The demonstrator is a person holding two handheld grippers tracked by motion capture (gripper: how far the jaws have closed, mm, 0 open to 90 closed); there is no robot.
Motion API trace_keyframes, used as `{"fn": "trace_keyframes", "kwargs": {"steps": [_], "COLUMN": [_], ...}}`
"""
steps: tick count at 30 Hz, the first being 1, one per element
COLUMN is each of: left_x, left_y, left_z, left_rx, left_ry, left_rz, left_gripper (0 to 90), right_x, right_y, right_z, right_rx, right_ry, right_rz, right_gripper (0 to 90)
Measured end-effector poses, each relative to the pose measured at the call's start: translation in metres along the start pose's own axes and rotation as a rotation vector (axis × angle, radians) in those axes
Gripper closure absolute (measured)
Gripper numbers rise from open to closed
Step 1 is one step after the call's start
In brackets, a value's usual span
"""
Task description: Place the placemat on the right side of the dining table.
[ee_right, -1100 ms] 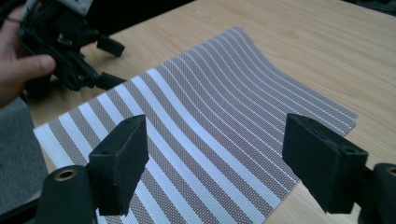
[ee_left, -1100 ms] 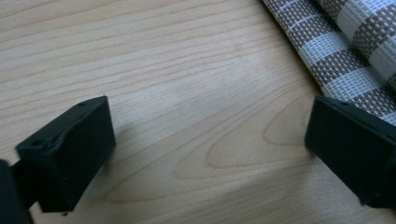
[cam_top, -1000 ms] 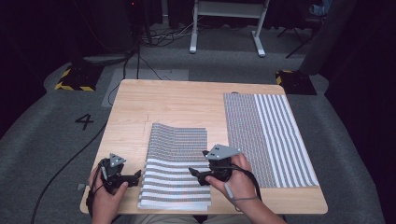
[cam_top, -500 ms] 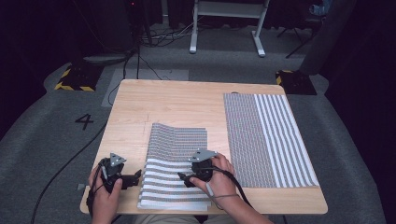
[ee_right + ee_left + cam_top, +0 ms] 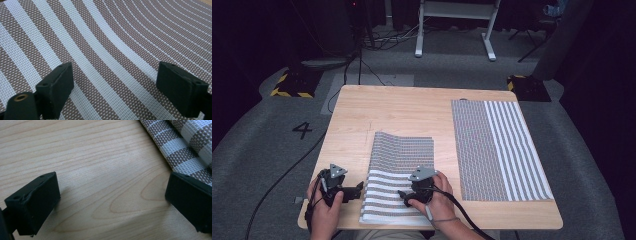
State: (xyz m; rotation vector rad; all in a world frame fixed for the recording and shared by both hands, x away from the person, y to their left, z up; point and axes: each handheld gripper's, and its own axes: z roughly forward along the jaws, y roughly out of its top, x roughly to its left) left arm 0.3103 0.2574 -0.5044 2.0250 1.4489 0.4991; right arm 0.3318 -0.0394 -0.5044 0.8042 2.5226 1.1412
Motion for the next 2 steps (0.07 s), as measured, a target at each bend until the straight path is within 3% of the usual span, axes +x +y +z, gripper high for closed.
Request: {"fn": "trace_keyframes", "kwargs": {"steps": [2], "left_x": [0.0000], "left_y": [0.0000], "left_z": [0.0000], "left_rx": [0.000], "left_ry": [0.000], "left_rz": [0.000], "left_gripper": [0.0], "right_x": [0.0001], "right_y": [0.0000], "right_z": [0.0001], "right_rx": [0.001], "right_ry": [-0.001], "right_rz": [0.000], "right_gripper": [14.5]}}
